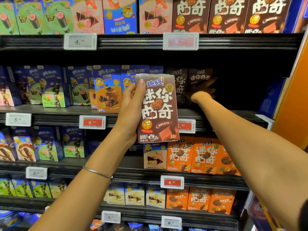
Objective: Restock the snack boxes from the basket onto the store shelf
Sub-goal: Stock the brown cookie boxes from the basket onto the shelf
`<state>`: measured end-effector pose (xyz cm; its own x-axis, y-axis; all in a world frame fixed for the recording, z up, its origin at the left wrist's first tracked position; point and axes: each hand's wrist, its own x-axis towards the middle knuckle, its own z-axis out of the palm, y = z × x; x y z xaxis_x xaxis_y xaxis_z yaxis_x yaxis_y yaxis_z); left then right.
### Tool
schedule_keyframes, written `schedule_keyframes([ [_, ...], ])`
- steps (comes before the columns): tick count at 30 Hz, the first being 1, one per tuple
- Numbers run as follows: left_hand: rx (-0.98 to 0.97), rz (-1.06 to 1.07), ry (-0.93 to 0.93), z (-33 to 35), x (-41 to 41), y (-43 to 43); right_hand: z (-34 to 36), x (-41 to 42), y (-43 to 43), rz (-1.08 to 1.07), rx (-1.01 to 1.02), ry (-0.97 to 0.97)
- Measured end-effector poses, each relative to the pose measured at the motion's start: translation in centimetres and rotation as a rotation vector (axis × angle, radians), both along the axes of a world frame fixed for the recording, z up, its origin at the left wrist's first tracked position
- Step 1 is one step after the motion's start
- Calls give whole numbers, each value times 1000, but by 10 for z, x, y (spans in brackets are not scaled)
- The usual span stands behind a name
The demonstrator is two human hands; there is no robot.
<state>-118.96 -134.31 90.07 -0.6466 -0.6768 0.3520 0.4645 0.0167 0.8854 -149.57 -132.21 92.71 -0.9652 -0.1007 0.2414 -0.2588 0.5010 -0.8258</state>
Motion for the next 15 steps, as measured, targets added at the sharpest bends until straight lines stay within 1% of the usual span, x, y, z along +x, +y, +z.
schedule_keyframes([
  [7, 19, -19, 6, -3, -2, -1, -5, -12, -16, -22, -37, 7],
  [15, 19, -21, -4, -3, 0, -10, -9, -26, -21, -7, 9, 16],
])
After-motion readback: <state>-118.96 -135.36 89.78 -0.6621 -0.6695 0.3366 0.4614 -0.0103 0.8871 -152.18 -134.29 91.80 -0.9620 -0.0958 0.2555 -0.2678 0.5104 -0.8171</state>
